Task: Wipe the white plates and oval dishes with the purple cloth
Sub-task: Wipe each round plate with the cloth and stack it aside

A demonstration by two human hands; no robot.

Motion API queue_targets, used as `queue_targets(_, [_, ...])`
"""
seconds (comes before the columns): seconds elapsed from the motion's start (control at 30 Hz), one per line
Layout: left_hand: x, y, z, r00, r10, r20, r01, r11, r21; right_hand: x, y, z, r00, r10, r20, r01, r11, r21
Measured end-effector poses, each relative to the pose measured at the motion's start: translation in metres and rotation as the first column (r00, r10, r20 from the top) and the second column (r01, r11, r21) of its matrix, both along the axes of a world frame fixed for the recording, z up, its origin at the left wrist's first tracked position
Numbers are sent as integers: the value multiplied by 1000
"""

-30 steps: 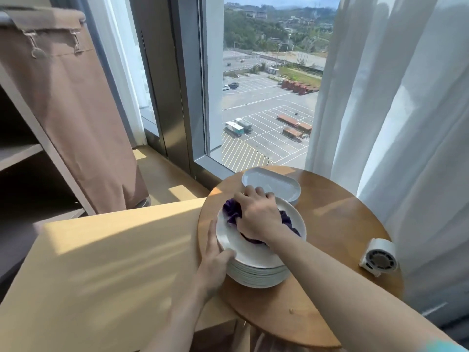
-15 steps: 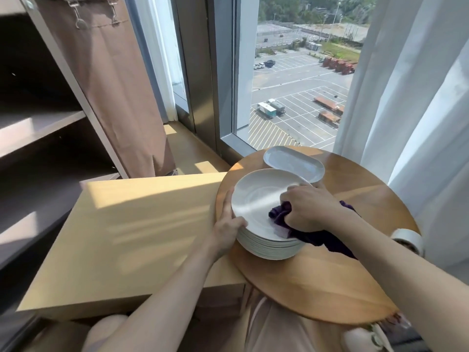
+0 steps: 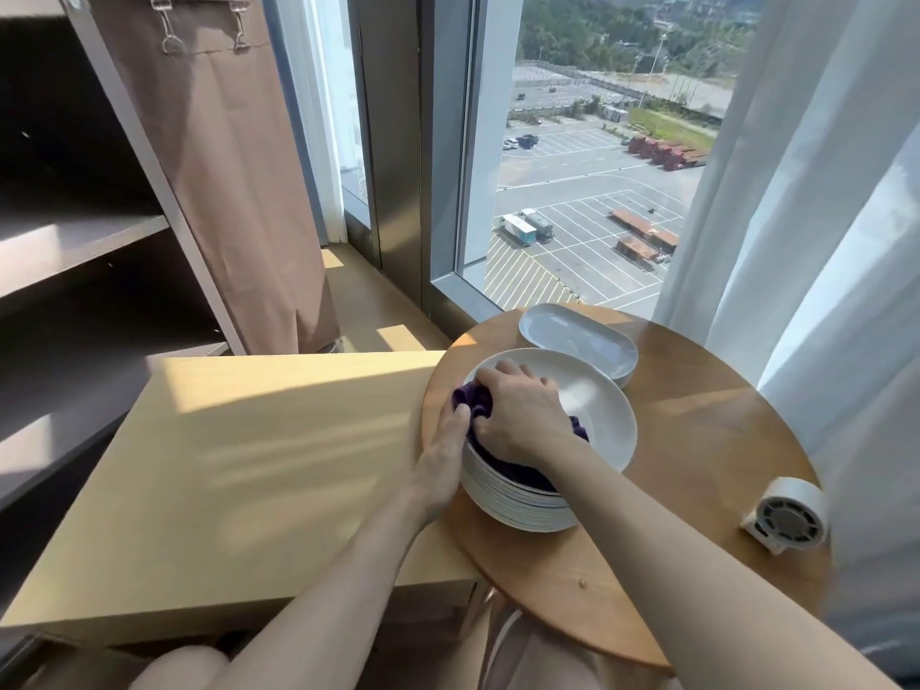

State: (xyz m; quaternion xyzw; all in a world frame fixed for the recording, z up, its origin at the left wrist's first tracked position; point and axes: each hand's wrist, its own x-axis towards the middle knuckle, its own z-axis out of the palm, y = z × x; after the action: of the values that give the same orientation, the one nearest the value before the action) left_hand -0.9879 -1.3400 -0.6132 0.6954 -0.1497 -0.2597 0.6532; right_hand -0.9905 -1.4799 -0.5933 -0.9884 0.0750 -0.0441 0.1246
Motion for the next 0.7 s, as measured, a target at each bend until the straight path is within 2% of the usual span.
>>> queue_targets(0.2, [9,2,-15,996,11,88,-22,991,131,18,-18,-2,990,-122,76,127,989,-69])
queue_targets(0.27, [10,1,-15,992,19,121,-41,983,181,18,-25,1,990,-112,89,125,979,-158])
queue_targets(0.37, [6,-3,-16,985,49,165,-78,982,175,8,-46,3,992,-88,90,111,947,-302])
queue_targets(0.47, [3,-5,-17,981,69,182,-99,982,163,-2,-64,6,996,-91,13,89,908,-409])
queue_targets(0.6, [5,-5,-17,969,32,245,-67,988,138,-12,-67,22,975,-148,-164,93,950,-299])
queue_targets(0.7, [5,-7,-16,978,45,205,-75,987,139,-25,-71,27,953,-122,-279,63,975,-213])
